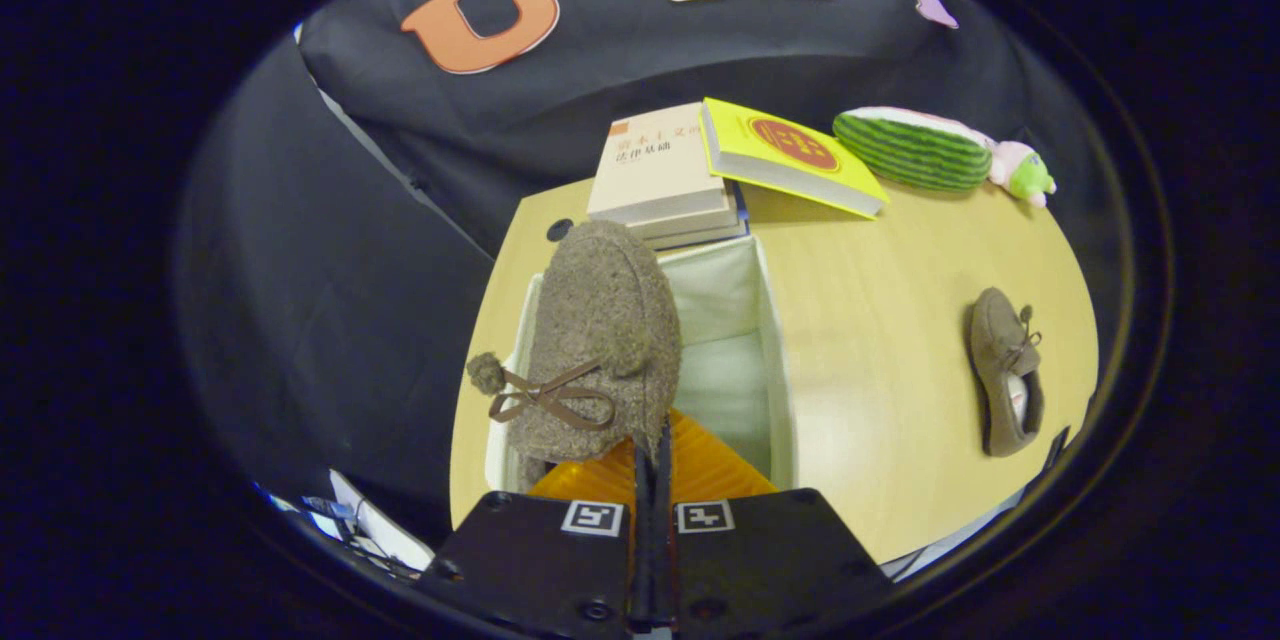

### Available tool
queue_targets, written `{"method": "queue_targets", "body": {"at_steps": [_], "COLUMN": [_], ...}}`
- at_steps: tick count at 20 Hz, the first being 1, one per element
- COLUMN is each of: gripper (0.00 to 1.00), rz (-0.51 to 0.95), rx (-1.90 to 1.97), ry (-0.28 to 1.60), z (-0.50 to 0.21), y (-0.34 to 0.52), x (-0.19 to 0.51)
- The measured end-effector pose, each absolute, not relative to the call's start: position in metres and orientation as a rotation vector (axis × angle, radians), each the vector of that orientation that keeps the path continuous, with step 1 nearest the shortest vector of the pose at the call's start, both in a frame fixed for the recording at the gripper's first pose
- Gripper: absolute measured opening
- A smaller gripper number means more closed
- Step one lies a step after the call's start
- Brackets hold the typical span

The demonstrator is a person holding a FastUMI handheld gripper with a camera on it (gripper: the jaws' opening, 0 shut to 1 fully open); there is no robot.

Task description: Open the storage box then place both shoes into the box .Put the left shoe in first, then the right shoe, with the right side of both shoes facing outward in a uniform manner.

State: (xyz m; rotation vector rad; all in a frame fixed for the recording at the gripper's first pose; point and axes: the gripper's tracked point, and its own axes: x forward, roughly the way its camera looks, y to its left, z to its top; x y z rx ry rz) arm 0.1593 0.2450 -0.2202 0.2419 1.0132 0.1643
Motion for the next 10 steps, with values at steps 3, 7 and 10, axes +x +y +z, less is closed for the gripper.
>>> {"method": "queue_targets", "body": {"at_steps": [3,7,10], "gripper": [0.06,0.06,0.06], "rz": [0.147,0.163,0.177], "rx": [0.273,0.296,0.258], "ry": [1.045,1.099,1.098], "z": [-0.254,-0.291,-0.305], "y": [0.258,0.277,0.284], "x": [0.165,0.167,0.169]}}
